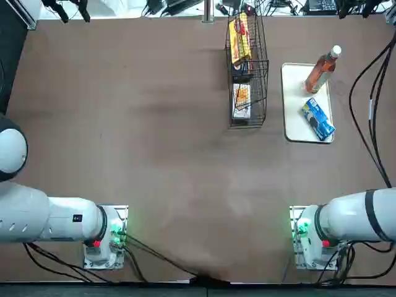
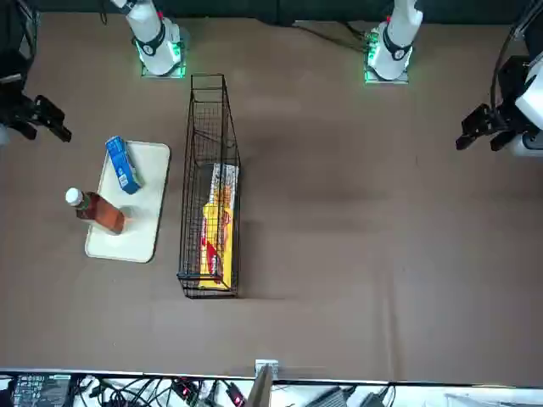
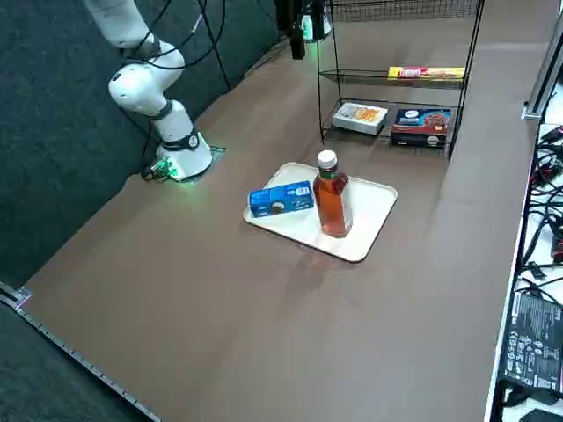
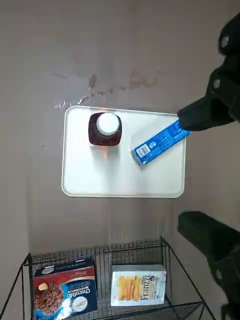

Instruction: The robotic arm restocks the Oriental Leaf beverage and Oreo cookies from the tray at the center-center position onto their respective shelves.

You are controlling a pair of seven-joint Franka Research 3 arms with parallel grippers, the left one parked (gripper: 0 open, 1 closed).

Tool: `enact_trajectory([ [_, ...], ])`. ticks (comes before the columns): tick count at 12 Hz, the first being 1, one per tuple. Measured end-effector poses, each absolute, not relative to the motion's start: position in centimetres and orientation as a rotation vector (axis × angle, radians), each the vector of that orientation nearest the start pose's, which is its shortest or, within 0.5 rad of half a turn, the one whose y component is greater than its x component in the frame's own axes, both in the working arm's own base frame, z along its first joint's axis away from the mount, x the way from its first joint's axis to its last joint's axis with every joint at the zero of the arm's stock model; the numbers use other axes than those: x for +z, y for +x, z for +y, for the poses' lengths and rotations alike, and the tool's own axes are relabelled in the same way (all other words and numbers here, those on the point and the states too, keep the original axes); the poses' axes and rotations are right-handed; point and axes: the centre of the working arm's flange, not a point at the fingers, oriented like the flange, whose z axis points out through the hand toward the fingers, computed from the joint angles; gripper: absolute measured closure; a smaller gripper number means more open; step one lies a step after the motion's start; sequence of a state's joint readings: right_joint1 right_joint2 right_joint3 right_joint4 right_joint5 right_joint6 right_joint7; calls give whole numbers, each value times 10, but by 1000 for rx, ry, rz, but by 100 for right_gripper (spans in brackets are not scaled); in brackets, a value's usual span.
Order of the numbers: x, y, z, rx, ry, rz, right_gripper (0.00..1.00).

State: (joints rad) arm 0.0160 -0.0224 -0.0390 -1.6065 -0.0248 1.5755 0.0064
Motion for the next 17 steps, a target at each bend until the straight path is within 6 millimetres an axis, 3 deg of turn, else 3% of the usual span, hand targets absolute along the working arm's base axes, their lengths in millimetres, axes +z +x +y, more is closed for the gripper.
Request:
enact_trajectory([
  [9, 625, 547, -16, 4, -3163, 135, 0],
  [12, 622, 549, -6, 12, -3172, 112, 0],
  [16, 600, 561, -6, 70, -3187, 111, 0],
  [17, 581, 572, -12, 113, -3191, 123, 0],
])
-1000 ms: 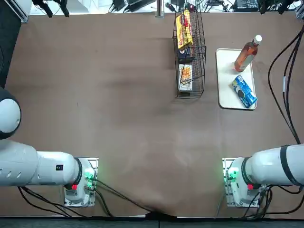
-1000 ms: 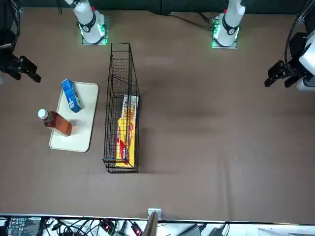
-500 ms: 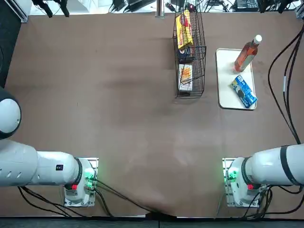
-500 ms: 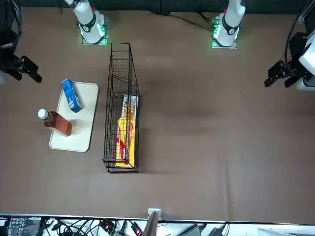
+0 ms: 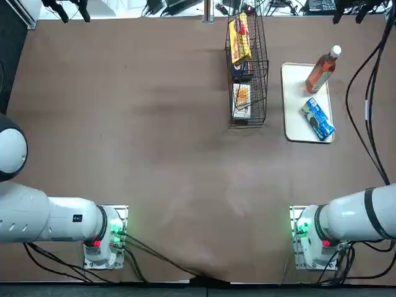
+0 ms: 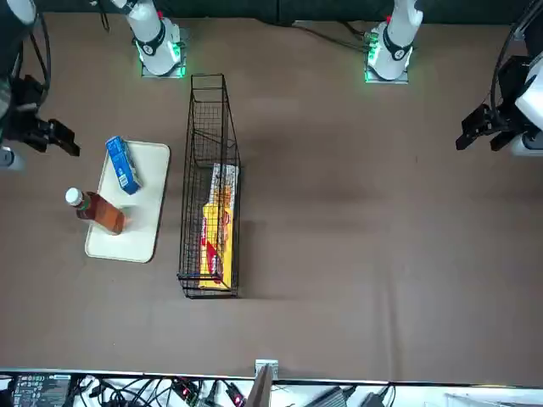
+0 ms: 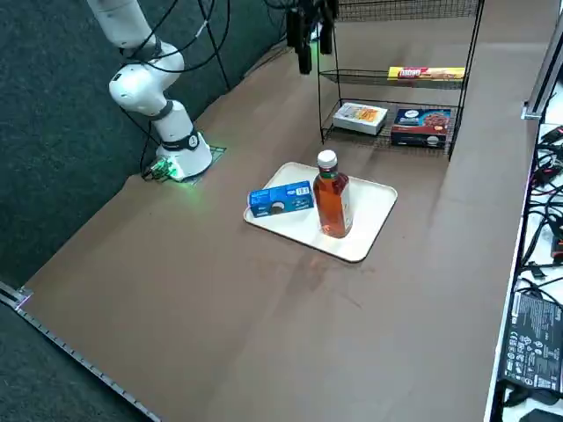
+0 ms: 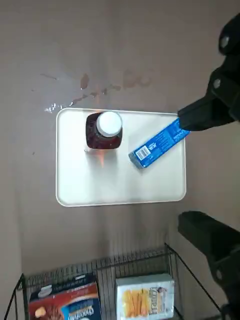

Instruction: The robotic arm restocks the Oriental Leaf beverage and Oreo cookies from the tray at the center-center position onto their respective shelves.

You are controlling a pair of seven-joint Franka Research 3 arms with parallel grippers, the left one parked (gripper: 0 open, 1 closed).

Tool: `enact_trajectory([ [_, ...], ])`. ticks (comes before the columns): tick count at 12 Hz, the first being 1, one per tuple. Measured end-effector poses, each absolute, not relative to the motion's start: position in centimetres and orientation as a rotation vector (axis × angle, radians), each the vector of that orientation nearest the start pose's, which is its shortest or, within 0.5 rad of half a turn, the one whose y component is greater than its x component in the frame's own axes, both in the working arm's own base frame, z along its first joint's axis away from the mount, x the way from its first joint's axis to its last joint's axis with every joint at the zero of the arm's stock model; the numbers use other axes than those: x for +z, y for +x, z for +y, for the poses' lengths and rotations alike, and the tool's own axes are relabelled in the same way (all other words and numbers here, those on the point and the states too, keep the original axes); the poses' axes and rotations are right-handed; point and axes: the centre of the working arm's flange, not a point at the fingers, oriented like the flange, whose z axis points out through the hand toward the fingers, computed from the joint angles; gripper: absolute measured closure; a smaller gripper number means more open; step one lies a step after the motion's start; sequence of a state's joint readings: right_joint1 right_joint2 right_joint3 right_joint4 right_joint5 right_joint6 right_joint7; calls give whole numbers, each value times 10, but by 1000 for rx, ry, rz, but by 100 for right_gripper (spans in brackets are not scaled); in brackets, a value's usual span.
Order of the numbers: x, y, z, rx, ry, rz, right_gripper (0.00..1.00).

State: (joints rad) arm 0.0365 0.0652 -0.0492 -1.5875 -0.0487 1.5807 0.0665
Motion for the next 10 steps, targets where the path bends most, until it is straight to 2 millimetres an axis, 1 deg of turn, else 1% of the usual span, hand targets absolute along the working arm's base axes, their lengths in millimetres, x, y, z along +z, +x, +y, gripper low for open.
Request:
enact_trajectory([
  [1, 570, 581, -16, 135, -3193, 116, 0],
  [3, 550, 600, -30, 165, -3193, 57, 0],
  [5, 536, 617, -41, 181, -3192, -4, 0],
  [7, 526, 632, -47, 174, -3192, -68, 0],
  [10, 509, 646, -55, 162, -3191, -128, 0],
])
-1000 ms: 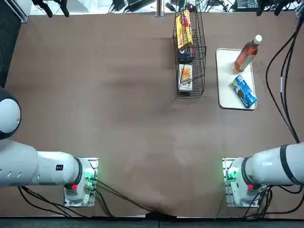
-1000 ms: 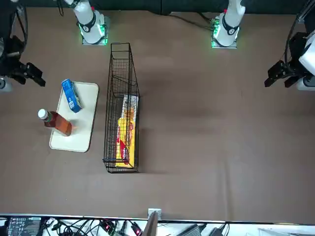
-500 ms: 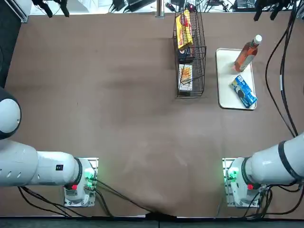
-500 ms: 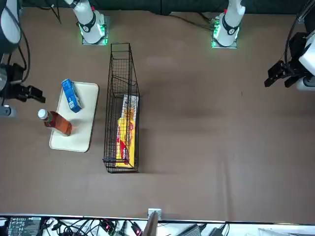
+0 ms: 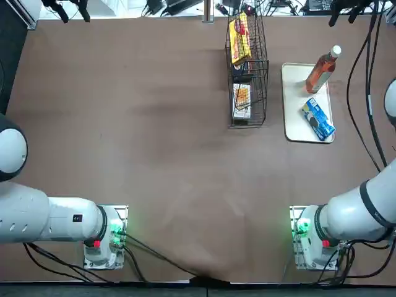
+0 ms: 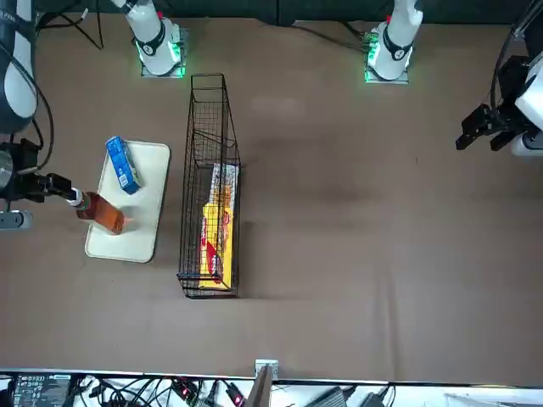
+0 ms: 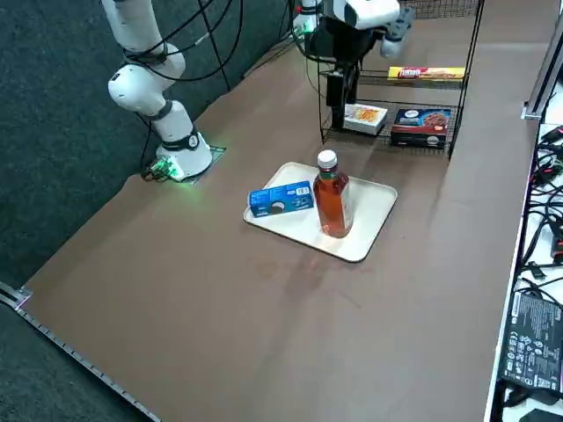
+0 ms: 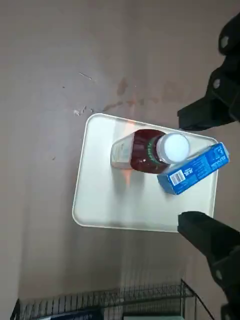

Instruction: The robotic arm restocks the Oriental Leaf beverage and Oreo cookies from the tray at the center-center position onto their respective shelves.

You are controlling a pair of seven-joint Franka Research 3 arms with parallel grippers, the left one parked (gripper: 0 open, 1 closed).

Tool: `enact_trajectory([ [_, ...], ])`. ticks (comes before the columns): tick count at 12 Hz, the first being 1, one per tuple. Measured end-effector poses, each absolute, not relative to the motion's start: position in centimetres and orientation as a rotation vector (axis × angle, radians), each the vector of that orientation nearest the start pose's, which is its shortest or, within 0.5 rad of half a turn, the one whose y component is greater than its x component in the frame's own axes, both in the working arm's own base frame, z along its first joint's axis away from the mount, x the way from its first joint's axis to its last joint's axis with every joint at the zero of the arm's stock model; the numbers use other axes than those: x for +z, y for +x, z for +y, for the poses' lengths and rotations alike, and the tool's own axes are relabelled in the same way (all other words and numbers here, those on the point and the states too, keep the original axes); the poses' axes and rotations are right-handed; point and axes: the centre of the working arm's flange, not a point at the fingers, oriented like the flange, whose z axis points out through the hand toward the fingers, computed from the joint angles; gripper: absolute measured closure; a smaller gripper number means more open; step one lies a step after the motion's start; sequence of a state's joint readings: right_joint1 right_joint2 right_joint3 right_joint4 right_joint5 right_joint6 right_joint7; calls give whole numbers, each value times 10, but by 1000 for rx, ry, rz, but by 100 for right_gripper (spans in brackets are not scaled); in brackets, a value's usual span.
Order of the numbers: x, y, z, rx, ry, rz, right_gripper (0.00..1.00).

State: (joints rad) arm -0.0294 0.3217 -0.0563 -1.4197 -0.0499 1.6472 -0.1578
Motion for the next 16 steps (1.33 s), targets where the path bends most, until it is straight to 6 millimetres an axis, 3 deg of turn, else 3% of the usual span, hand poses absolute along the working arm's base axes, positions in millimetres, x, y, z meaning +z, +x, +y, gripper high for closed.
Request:
enact_trajectory([
  [5, 475, 657, -73, 193, -3184, -109, 0],
  [8, 453, 657, -92, 219, -3178, -75, 0],
  [11, 433, 654, -97, 175, -3182, -68, 0],
  [16, 426, 637, -94, 120, -3156, -51, 0],
])
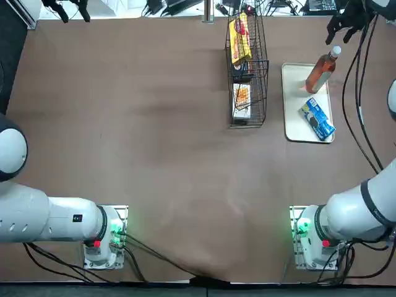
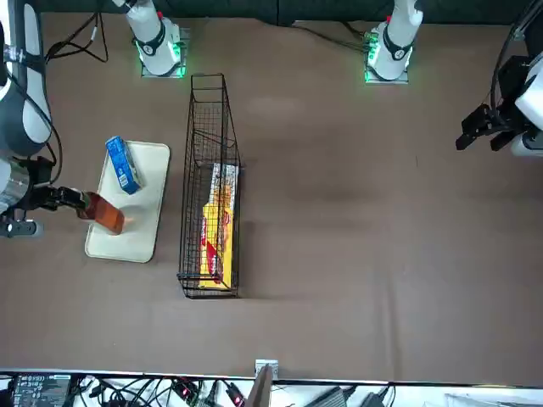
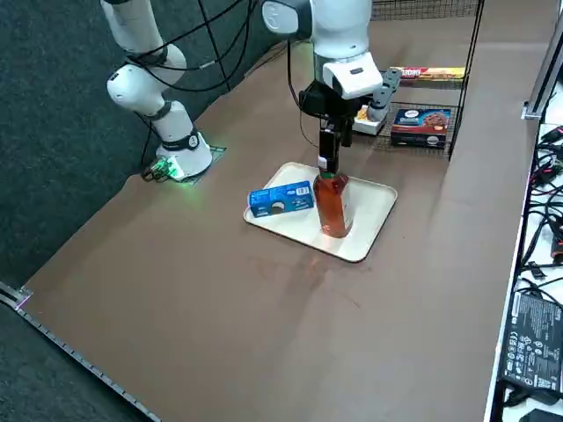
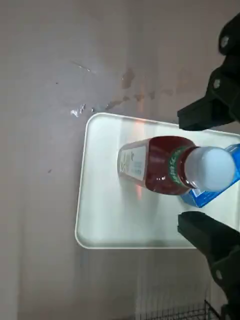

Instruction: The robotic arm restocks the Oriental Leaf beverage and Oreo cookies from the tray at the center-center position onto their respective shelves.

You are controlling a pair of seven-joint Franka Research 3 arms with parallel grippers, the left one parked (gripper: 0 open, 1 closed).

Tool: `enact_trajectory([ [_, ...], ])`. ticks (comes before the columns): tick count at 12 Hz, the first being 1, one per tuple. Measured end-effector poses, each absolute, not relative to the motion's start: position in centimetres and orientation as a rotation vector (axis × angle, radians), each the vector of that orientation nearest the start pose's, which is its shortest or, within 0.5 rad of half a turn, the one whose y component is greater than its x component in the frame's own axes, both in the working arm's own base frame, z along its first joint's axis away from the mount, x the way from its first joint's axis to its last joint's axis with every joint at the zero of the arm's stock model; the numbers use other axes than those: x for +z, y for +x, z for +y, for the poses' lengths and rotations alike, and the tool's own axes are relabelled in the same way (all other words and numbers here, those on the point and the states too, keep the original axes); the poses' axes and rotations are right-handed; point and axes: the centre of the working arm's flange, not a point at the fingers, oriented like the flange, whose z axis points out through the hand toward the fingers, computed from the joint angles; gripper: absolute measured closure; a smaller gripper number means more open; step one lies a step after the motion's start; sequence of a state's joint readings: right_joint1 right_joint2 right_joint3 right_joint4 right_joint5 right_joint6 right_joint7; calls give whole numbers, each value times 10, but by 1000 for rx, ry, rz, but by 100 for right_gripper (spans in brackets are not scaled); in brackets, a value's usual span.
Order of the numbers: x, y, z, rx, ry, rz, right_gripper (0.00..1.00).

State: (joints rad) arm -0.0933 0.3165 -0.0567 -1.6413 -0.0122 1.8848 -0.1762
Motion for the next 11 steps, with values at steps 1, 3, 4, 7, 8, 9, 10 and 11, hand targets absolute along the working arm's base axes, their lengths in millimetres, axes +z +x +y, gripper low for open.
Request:
enact_trajectory([
  [1, 426, 633, -93, 96, -3151, -47, 0],
  [3, 422, 623, -92, 58, -3151, -45, 0],
  [4, 419, 619, -91, 51, -3151, -45, 0],
  [7, 410, 610, -95, 39, -3152, -34, 0],
  [8, 406, 608, -97, 33, -3152, -27, 0],
  [9, 402, 606, -100, 27, -3153, -20, 0],
  [10, 398, 605, -101, 20, -3154, -16, 0],
  [11, 394, 604, -102, 17, -3154, -13, 0],
])
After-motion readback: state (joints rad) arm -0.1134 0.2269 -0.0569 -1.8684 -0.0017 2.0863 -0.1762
